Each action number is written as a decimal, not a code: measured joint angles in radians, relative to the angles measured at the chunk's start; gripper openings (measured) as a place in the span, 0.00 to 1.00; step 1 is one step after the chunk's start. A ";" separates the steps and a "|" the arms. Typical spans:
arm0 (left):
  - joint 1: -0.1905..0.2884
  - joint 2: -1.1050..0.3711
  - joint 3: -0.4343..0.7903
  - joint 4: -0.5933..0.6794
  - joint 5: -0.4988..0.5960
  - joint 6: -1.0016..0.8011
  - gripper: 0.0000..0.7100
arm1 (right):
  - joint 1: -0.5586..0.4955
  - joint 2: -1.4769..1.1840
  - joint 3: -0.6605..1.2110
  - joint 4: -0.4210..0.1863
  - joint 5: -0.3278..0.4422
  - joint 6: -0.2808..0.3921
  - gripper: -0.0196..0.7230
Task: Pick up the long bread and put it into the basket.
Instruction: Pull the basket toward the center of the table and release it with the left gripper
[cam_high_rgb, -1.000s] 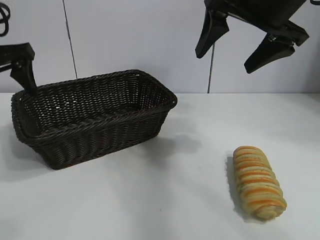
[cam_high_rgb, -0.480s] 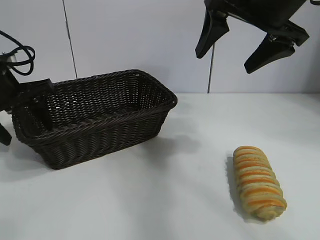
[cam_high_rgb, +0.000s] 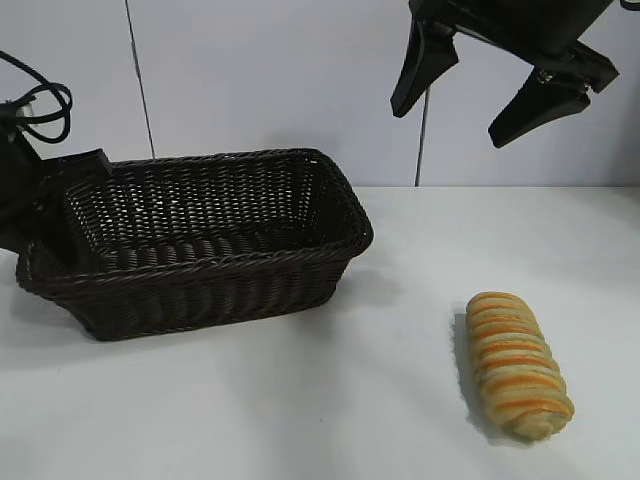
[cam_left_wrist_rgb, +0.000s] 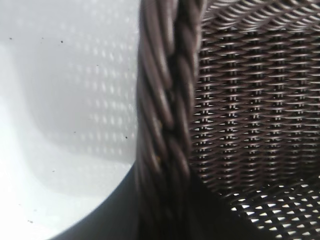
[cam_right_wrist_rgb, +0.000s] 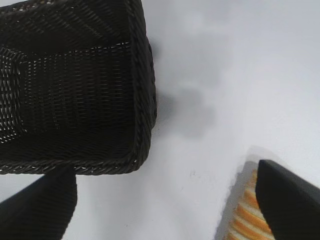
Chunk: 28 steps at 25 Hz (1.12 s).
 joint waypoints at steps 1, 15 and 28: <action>-0.005 0.000 -0.023 -0.012 0.018 0.015 0.14 | 0.000 0.000 0.000 0.000 0.000 0.000 0.96; -0.145 0.095 -0.055 -0.038 0.020 0.041 0.14 | 0.000 0.000 0.000 0.000 0.017 0.000 0.96; -0.145 0.157 -0.062 -0.049 -0.013 -0.029 0.53 | 0.000 0.000 0.000 -0.003 0.020 0.000 0.96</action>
